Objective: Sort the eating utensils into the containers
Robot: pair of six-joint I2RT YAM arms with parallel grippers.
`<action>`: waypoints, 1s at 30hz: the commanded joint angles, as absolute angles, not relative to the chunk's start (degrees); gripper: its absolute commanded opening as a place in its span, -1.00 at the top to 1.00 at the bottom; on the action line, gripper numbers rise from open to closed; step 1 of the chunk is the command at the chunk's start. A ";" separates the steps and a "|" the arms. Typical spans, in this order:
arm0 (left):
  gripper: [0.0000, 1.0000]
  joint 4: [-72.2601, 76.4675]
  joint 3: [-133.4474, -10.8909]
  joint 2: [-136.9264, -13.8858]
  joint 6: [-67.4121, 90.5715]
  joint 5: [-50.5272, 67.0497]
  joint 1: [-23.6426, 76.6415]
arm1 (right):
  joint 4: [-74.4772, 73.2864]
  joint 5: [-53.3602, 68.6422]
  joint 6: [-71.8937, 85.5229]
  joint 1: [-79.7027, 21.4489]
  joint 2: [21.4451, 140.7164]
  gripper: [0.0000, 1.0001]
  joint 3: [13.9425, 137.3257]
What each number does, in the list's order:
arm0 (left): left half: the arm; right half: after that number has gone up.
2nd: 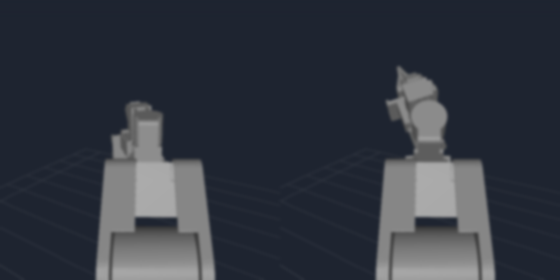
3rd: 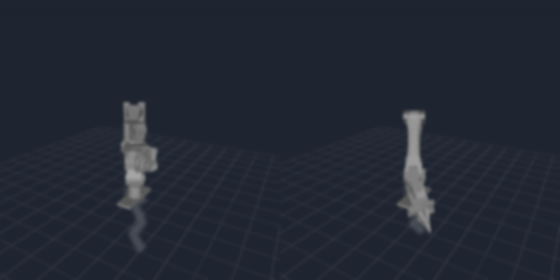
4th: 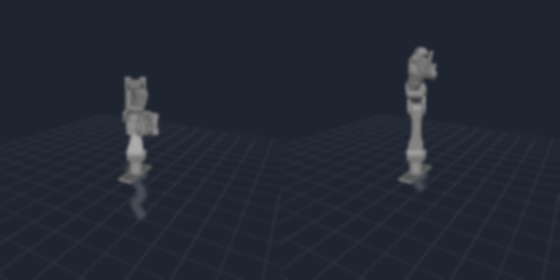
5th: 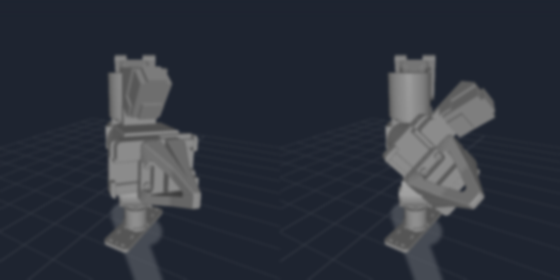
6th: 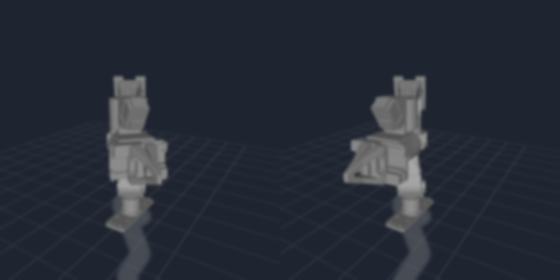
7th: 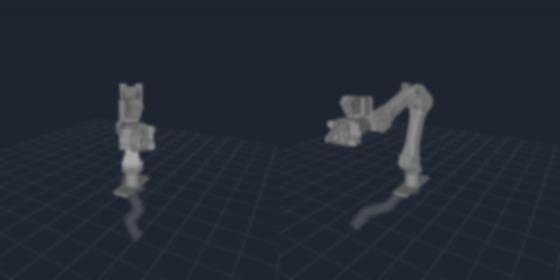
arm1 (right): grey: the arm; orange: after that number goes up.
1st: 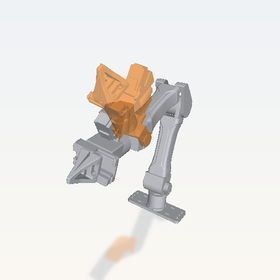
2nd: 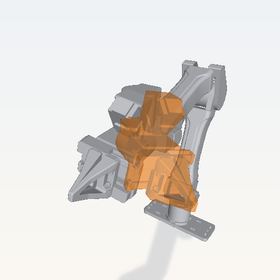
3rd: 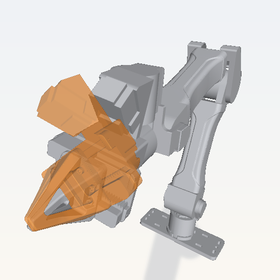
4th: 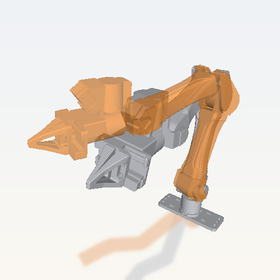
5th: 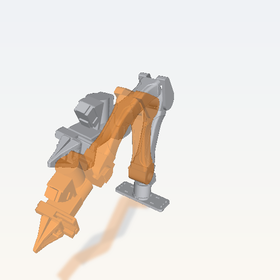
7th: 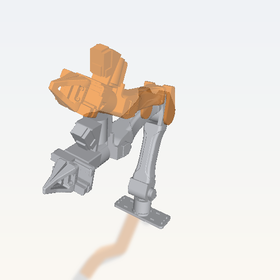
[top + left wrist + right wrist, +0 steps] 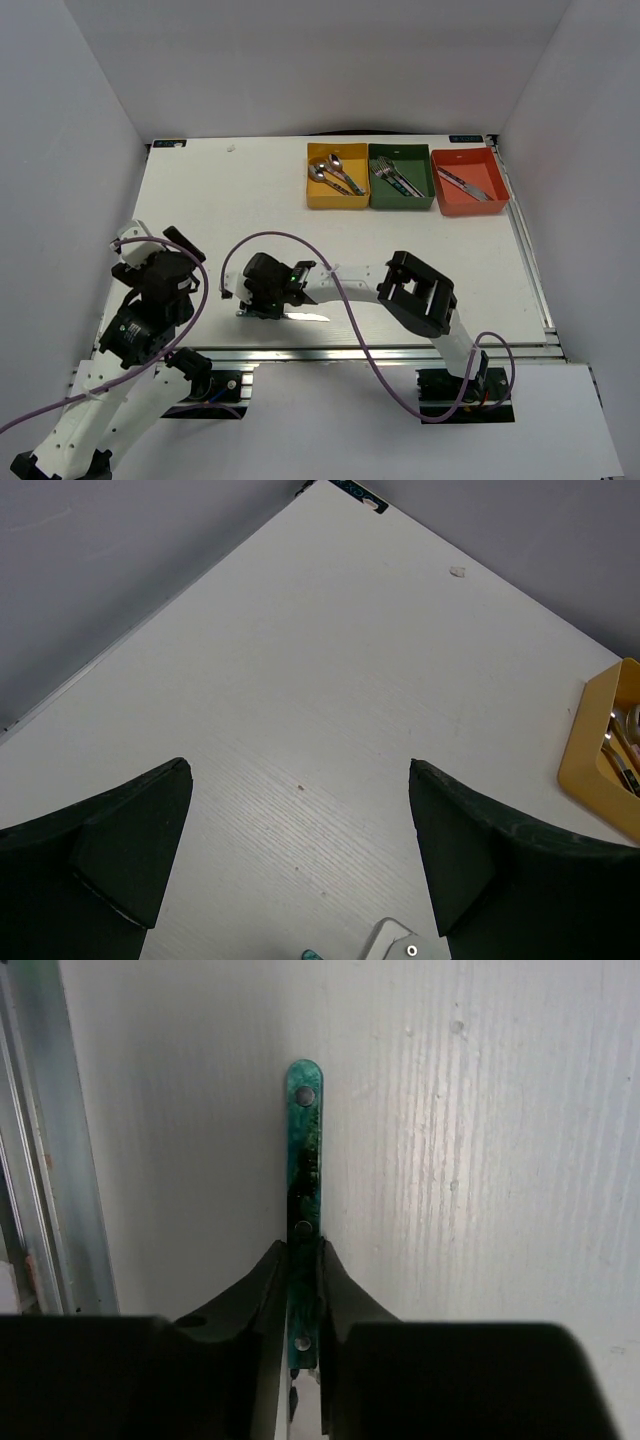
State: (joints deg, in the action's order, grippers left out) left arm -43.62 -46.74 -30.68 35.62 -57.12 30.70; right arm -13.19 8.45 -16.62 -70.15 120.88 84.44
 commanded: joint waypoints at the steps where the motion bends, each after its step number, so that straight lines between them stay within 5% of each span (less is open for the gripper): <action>1: -0.96 -42.45 -46.23 -30.41 34.54 -55.81 30.50 | -17.13 10.71 -18.37 -70.40 124.28 0.69 82.70; 4: -0.96 -42.19 -46.14 -30.06 34.37 -55.55 30.50 | -18.02 12.82 -18.28 -69.70 122.53 1.00 83.32; 10: -0.96 -41.84 -45.97 -29.01 34.10 -54.76 30.50 | -14.34 11.87 -16.53 -62.59 107.60 1.00 80.52; 17: -0.96 -40.70 -45.53 -27.77 33.31 -52.92 30.50 | -7.74 13.37 -17.75 -34.16 91.41 1.00 75.67; 25: -0.96 -39.29 -45.00 -25.76 31.99 -50.36 30.50 | 5.52 13.44 -23.62 -7.50 101.92 1.00 85.14; 30: -0.96 -38.06 -44.39 -25.40 30.59 -47.82 30.50 | 11.69 5.90 -30.92 -3.26 111.87 1.00 93.15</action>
